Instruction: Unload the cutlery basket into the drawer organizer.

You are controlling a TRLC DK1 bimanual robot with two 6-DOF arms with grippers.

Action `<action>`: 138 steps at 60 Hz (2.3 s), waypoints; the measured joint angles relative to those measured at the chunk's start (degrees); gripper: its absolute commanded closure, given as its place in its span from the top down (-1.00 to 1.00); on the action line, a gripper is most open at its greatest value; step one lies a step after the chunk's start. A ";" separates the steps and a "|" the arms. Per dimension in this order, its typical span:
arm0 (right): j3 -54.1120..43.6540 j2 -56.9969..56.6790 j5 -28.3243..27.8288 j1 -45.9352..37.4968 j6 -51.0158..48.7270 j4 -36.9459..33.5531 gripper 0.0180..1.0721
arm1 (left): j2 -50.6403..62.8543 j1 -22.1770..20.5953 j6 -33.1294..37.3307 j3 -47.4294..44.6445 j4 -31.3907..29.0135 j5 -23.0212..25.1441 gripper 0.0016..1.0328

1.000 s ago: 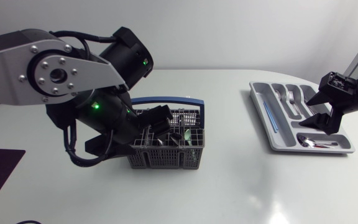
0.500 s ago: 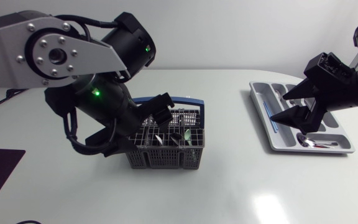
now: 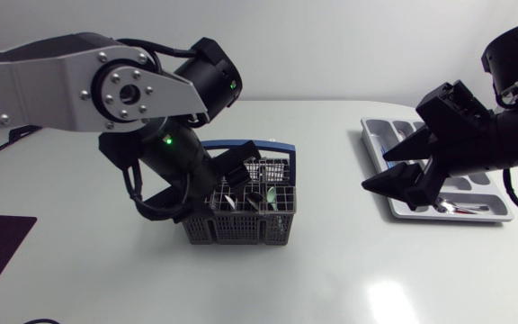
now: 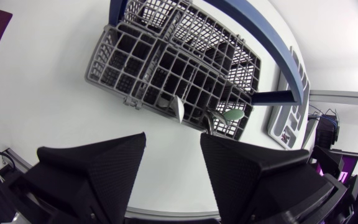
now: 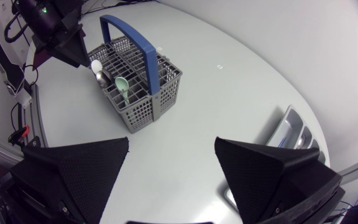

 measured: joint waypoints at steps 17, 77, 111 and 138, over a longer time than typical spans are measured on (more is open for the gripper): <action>-2.47 -1.03 1.92 6.19 3.93 0.15 0.89 | 2.21 0.17 0.00 0.20 3.48 -0.20 -0.21; -6.58 -1.29 3.23 7.26 4.74 3.56 0.89 | 4.59 0.96 0.04 -0.13 7.15 -3.85 -0.92; -7.28 -1.29 4.50 9.11 4.96 3.80 0.89 | 2.38 1.36 0.04 -2.58 8.31 -3.85 -0.92; -7.54 -1.44 5.18 10.71 6.08 3.96 0.89 | -4.07 3.56 0.00 -6.58 12.39 -1.64 -0.92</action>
